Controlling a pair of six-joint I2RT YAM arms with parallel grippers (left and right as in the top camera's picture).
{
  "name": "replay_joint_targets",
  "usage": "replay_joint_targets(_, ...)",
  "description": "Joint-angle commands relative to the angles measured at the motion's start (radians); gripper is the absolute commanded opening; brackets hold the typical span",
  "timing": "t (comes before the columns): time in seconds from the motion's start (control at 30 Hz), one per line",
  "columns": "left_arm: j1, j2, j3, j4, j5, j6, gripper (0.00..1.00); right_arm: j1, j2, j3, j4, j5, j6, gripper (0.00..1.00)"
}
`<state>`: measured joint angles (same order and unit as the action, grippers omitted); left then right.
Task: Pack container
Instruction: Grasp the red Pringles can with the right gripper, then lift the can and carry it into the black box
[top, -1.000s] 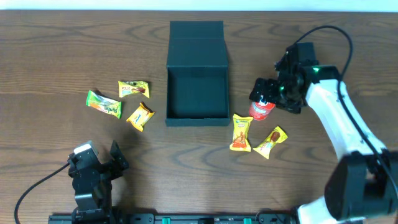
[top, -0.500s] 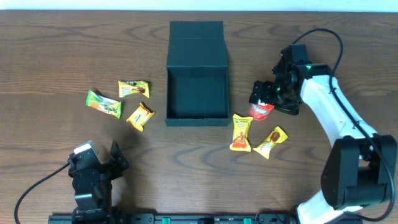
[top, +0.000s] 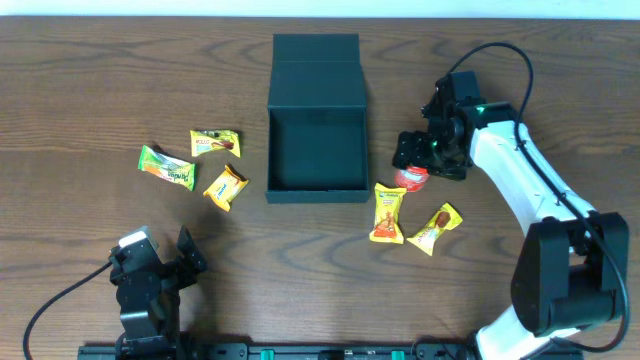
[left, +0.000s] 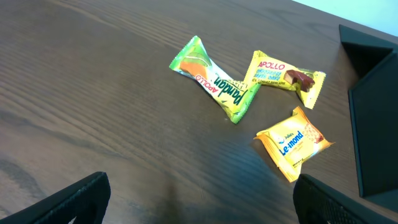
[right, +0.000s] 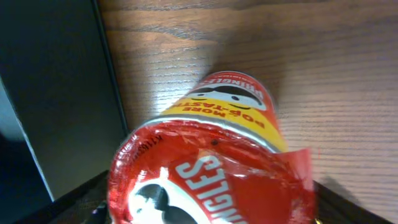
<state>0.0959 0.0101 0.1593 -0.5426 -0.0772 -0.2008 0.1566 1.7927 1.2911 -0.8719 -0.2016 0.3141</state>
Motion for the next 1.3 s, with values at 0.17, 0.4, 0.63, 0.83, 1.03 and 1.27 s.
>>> replay_joint_targets(0.17, -0.003, -0.006, -0.013, 0.001, 0.0, 0.021, 0.95, 0.008, 0.01, 0.001, 0.001, 0.022, -0.009, 0.71)
replay_joint_targets(0.4, -0.003, -0.006, -0.013, 0.001, 0.0, 0.021, 0.95, 0.008, 0.01, 0.001, 0.0, 0.021, -0.009, 0.69)
replay_joint_targets(0.63, -0.003, -0.006, -0.013, 0.001, 0.0, 0.021, 0.95, 0.008, 0.003, 0.031, -0.011, -0.06, -0.009, 0.61)
replay_joint_targets(0.83, -0.003, -0.006, -0.013, 0.001, 0.0, 0.021, 0.95, 0.007, 0.001, 0.127, -0.049, -0.154, -0.015, 0.62)
replay_joint_targets(1.03, -0.003, -0.006, -0.013, 0.001, 0.0, 0.021, 0.95, 0.007, -0.003, 0.319, -0.116, -0.261, -0.043, 0.55)
replay_joint_targets(1.27, -0.003, -0.006, -0.013, 0.001, 0.0, 0.021, 0.95, 0.015, -0.003, 0.502, -0.1, -0.579, -0.065, 0.57)
